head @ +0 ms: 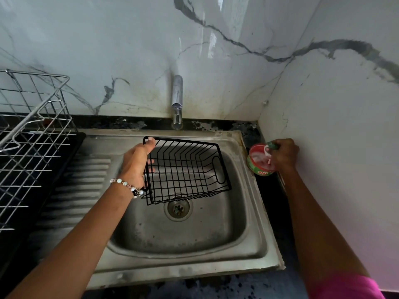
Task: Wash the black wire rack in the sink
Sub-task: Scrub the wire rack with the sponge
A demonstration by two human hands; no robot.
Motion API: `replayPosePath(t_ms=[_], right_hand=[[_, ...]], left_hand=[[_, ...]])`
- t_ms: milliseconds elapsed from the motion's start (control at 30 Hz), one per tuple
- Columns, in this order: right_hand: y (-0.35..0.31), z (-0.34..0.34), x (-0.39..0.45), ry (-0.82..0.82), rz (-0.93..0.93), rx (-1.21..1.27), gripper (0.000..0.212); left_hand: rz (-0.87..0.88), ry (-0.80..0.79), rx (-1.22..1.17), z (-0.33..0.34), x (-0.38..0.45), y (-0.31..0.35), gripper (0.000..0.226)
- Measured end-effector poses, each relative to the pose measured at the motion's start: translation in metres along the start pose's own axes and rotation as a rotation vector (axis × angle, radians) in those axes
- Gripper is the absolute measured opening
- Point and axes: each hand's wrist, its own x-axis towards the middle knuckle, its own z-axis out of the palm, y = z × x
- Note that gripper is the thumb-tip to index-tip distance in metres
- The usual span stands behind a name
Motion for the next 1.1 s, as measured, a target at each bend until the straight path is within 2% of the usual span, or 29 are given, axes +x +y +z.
replayPosePath(t_ms=[100, 200, 333, 433, 500, 567, 633, 700, 767, 867, 967, 1100], right_hand=[[-0.002, 0.0, 0.003, -0.032, -0.071, -0.124, 0.029], [-0.013, -0.007, 0.001, -0.003, -0.112, -0.082, 0.026], [-0.032, -0.01, -0.014, -0.034, 0.011, -0.003, 0.025], [-0.057, 0.0, -0.043, -0.252, 0.046, 0.24, 0.027], [-0.083, 0.012, -0.072, -0.485, -0.005, 0.425, 0.028], [-0.106, 0.029, -0.101, -0.656, -0.093, 0.473, 0.032], [-0.122, 0.053, -0.122, -0.67, -0.227, 0.344, 0.034], [-0.136, 0.075, -0.139, -0.52, -0.376, 0.13, 0.032], [-0.15, 0.092, -0.159, -0.402, -0.444, -0.026, 0.029], [-0.166, 0.11, -0.186, -0.396, -0.548, -0.286, 0.028], [-0.175, 0.122, -0.205, -0.483, -0.778, -0.388, 0.032], [-0.173, 0.119, -0.198, -0.789, -1.098, -0.422, 0.029]], left_hand=[[-0.003, 0.0, -0.007, -0.001, 0.0, 0.001, 0.036], [-0.001, -0.01, -0.011, -0.002, 0.001, 0.001, 0.039], [-0.018, -0.029, 0.001, -0.008, 0.005, -0.002, 0.039], [-0.026, -0.07, 0.018, -0.013, 0.007, -0.005, 0.04], [-0.016, -0.108, 0.029, -0.015, 0.006, -0.008, 0.037], [-0.002, -0.134, 0.045, -0.016, 0.005, -0.01, 0.032], [-0.013, -0.153, 0.058, -0.018, 0.003, -0.011, 0.033], [-0.028, -0.169, 0.068, -0.019, 0.002, -0.011, 0.038], [-0.033, -0.175, 0.062, -0.02, -0.001, -0.012, 0.04], [-0.043, -0.192, 0.024, -0.021, -0.003, -0.01, 0.04], [-0.027, -0.187, 0.027, -0.022, -0.001, -0.008, 0.041], [-0.035, -0.174, -0.041, -0.025, 0.004, -0.008, 0.037]])
